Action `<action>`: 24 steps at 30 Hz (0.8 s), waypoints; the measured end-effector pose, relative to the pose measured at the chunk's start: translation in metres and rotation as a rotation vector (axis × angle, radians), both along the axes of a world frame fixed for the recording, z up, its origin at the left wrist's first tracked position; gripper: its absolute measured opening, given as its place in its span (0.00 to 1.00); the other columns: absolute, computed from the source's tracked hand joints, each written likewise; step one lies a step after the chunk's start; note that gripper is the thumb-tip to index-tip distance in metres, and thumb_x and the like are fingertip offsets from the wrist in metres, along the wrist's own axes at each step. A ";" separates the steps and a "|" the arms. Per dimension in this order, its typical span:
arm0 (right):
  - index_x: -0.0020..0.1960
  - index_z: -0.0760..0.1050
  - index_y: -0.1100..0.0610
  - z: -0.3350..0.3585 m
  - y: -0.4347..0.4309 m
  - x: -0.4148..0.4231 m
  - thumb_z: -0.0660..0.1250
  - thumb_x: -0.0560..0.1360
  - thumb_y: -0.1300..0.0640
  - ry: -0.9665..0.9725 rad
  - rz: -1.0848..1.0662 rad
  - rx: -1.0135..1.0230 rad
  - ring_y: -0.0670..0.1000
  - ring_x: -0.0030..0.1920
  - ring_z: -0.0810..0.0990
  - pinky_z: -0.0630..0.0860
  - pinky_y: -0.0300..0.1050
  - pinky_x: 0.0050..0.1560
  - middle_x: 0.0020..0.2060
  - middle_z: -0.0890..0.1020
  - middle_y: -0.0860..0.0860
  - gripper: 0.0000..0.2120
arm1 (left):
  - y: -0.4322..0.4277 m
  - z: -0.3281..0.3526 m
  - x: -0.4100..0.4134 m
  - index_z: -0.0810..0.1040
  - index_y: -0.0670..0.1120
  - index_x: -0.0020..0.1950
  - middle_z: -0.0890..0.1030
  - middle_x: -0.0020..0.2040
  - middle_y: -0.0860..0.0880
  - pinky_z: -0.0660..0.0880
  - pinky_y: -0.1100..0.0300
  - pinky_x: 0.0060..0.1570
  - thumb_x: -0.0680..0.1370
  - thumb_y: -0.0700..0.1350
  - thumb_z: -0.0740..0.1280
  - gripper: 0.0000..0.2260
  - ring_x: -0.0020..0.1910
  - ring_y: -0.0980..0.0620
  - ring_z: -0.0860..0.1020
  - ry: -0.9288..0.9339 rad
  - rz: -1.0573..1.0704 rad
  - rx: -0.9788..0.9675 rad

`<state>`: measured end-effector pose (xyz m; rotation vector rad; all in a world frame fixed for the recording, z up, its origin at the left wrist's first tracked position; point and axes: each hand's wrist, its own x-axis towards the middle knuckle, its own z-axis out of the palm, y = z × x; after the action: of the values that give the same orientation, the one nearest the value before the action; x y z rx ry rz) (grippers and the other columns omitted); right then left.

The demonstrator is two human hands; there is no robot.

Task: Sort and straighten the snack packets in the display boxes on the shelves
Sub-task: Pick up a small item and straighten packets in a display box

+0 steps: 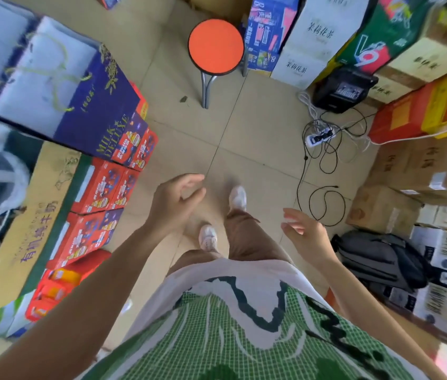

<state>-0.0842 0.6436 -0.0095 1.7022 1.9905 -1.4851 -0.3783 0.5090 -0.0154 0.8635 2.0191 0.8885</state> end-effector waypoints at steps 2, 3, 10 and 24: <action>0.67 0.77 0.54 -0.006 0.033 -0.023 0.69 0.78 0.58 0.007 -0.019 -0.018 0.47 0.55 0.81 0.73 0.37 0.59 0.57 0.83 0.47 0.17 | 0.036 -0.003 -0.025 0.82 0.51 0.61 0.84 0.57 0.59 0.77 0.50 0.62 0.75 0.54 0.69 0.17 0.57 0.60 0.81 0.001 -0.007 -0.015; 0.67 0.77 0.54 -0.009 0.052 -0.037 0.69 0.78 0.58 0.015 -0.022 -0.023 0.47 0.55 0.81 0.73 0.37 0.59 0.57 0.83 0.47 0.17 | 0.053 -0.005 -0.037 0.82 0.51 0.62 0.84 0.57 0.58 0.77 0.50 0.62 0.75 0.55 0.68 0.18 0.58 0.59 0.81 0.007 -0.018 -0.033; 0.67 0.77 0.51 -0.025 0.196 -0.155 0.69 0.78 0.55 0.076 0.091 -0.022 0.48 0.55 0.82 0.76 0.43 0.61 0.58 0.83 0.46 0.17 | 0.143 -0.009 -0.115 0.83 0.49 0.62 0.85 0.56 0.52 0.77 0.53 0.58 0.72 0.58 0.68 0.22 0.55 0.54 0.82 0.021 0.076 -0.237; 0.65 0.78 0.54 -0.007 0.388 -0.423 0.69 0.78 0.57 0.173 0.183 0.042 0.48 0.52 0.82 0.74 0.39 0.57 0.57 0.83 0.47 0.16 | 0.282 -0.029 -0.317 0.83 0.54 0.58 0.84 0.50 0.55 0.78 0.51 0.58 0.72 0.53 0.72 0.15 0.52 0.53 0.82 -0.080 0.227 -0.233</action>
<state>-0.5071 1.0312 -0.0167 1.4034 2.2099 -1.5836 -0.6952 0.7909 -0.0445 0.4705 2.1266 0.7753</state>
